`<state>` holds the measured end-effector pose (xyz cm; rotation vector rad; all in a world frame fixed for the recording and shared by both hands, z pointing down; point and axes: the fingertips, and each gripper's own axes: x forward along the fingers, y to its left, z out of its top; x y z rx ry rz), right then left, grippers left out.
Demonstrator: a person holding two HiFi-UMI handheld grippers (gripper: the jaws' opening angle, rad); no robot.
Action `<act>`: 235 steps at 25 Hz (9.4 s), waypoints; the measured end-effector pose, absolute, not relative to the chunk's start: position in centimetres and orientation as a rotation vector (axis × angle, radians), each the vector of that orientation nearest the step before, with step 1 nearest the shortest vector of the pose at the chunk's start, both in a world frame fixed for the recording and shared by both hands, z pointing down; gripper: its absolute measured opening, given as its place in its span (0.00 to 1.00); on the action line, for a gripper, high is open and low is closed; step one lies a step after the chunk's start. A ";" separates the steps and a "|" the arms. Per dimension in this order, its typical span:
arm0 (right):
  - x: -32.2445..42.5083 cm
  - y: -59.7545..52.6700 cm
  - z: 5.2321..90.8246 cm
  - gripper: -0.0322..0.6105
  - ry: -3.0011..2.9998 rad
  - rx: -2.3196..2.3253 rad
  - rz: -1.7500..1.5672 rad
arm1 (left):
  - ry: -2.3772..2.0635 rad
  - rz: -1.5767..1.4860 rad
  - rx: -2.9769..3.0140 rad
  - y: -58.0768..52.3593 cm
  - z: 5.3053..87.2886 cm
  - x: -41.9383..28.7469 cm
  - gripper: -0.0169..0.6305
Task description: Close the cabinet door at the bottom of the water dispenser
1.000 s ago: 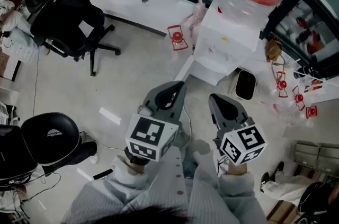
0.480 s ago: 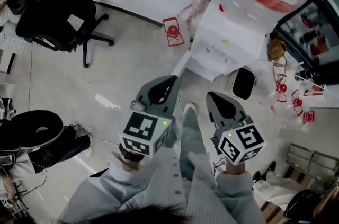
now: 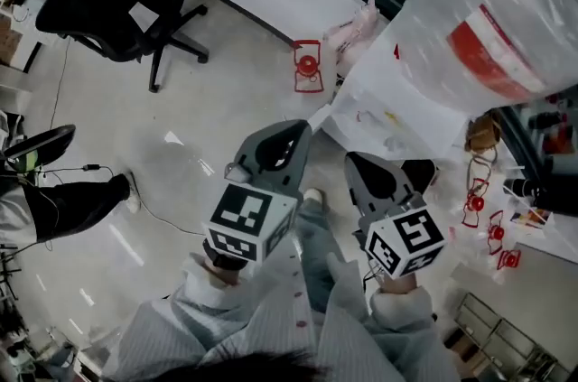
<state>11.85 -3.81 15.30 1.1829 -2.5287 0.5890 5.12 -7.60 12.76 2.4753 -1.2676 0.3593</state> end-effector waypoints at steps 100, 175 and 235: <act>-3.1 -3.3 73.6 0.37 -1.674 0.945 1.279 | -1.226 0.741 1.714 -1.6 66.3 -13.2 0.04; 32.1 0.5 74.7 0.36 -1.555 1.330 1.176 | -1.207 0.690 1.740 1.8 67.9 13.7 0.04; 38.1 -5.0 73.2 0.27 -1.440 1.536 0.900 | -1.263 0.633 1.717 2.5 66.9 11.6 0.04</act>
